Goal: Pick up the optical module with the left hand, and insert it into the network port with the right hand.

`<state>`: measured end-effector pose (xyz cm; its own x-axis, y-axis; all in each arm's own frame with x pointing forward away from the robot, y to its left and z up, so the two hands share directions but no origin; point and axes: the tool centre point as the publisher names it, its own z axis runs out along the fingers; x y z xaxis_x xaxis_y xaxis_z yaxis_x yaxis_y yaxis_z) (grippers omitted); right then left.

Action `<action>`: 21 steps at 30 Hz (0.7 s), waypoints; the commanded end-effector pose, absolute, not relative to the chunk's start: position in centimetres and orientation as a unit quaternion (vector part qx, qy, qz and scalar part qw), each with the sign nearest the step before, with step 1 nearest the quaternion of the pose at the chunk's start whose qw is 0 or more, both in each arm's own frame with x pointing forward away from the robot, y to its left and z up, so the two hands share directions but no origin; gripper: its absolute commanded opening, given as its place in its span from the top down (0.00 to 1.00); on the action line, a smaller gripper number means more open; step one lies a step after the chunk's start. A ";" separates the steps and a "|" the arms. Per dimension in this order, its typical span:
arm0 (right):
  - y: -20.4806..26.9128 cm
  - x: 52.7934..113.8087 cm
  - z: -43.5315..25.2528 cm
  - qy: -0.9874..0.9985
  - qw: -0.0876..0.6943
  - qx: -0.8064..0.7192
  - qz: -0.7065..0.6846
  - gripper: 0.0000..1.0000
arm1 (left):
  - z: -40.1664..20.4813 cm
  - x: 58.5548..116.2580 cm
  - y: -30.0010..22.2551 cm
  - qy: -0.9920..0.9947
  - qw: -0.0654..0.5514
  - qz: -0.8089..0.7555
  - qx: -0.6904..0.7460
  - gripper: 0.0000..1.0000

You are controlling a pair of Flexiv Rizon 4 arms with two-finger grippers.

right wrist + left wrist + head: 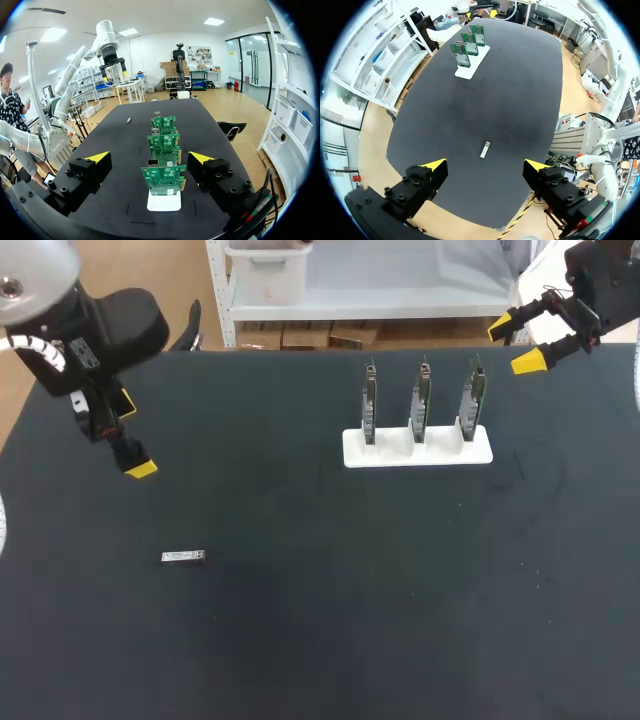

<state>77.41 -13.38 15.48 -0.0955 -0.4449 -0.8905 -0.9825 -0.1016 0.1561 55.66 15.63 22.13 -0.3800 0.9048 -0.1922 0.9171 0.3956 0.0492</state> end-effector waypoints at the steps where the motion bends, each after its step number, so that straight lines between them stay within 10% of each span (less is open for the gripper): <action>1: -13.4 77.5 15.5 0.596 0.306 -0.599 0.439 0.00 | 21.6 56.5 14.2 0.821 0.096 -0.014 0.562 0.00; 21: -13.4 77.5 15.5 0.596 0.306 -0.599 0.439 0.00 | 14.1 56.1 13.2 0.779 -0.017 0.035 0.626 0.00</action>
